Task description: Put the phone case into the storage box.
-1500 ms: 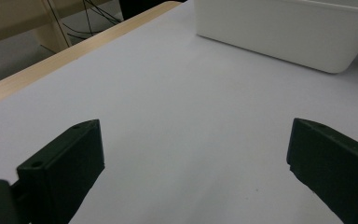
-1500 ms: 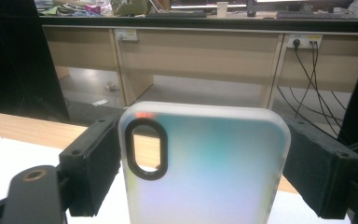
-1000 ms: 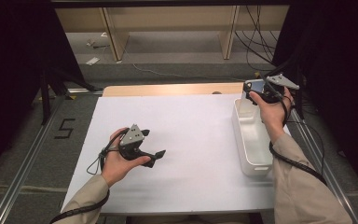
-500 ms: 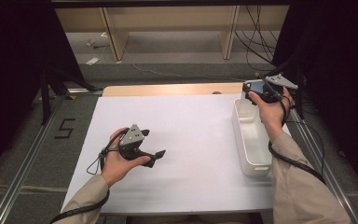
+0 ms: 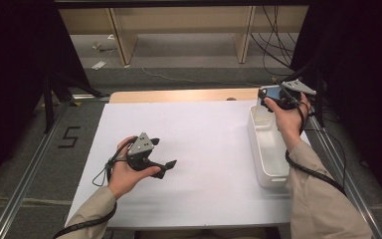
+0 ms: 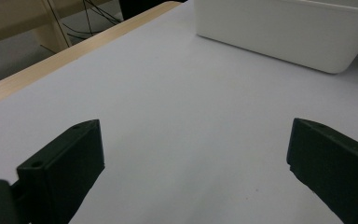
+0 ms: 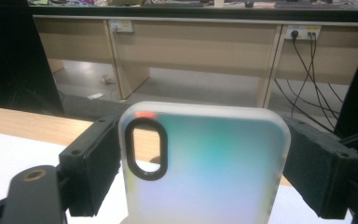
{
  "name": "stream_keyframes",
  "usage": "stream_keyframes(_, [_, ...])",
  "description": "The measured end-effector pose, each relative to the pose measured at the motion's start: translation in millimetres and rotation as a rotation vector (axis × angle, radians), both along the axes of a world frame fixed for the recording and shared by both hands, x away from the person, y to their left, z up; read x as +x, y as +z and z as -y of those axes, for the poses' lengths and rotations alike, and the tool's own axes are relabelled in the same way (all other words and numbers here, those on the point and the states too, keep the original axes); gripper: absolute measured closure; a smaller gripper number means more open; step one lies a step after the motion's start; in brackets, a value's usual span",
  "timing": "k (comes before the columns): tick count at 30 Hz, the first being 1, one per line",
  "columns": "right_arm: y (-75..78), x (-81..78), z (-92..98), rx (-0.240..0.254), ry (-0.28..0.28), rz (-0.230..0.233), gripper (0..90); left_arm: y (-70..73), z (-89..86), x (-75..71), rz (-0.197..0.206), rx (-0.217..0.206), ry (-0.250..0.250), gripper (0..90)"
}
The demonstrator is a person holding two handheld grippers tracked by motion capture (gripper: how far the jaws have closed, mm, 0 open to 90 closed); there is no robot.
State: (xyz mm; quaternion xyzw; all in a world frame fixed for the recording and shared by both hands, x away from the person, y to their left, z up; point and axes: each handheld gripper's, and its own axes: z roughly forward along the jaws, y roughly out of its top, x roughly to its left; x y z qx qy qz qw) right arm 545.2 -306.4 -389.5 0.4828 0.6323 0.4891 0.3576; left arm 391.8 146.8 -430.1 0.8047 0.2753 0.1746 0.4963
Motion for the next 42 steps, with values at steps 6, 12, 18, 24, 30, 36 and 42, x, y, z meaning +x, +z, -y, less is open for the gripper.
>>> stream_keyframes(6, [-1.3, 1.3, -0.1, -0.001, -0.002, -0.004, 18.3, 0.3, -0.2, 0.1, 0.002, 0.001, 0.000, 3.5])
stream_keyframes(12, [-2.1, 2.3, -0.8, -0.004, -0.002, -0.008, 18.3, 0.2, 0.0, 0.1, 0.002, 0.001, -0.001, 3.5])
stream_keyframes(18, [-3.5, 3.5, -1.4, -0.009, -0.002, -0.009, 18.3, 0.2, -0.2, 0.2, 0.001, 0.000, -0.001, 3.5])
stream_keyframes(24, [-5.0, 4.4, -2.7, -0.013, -0.001, -0.013, 18.3, 0.1, -0.2, 0.2, 0.001, 0.000, -0.001, 3.5])
stream_keyframes(30, [-5.6, 4.3, -3.4, -0.019, 0.000, -0.016, 18.3, 0.3, -0.1, 0.1, 0.001, -0.002, 0.000, 3.5])
stream_keyframes(36, [-6.5, 4.6, -4.3, -0.024, -0.001, -0.022, 18.3, 0.2, 0.0, 0.2, 0.001, -0.002, -0.001, 3.5])
stream_keyframes(42, [-7.8, 4.8, -5.0, -0.029, 0.000, -0.028, 18.3, 0.2, -0.1, 0.1, 0.002, -0.002, 0.000, 3.5])
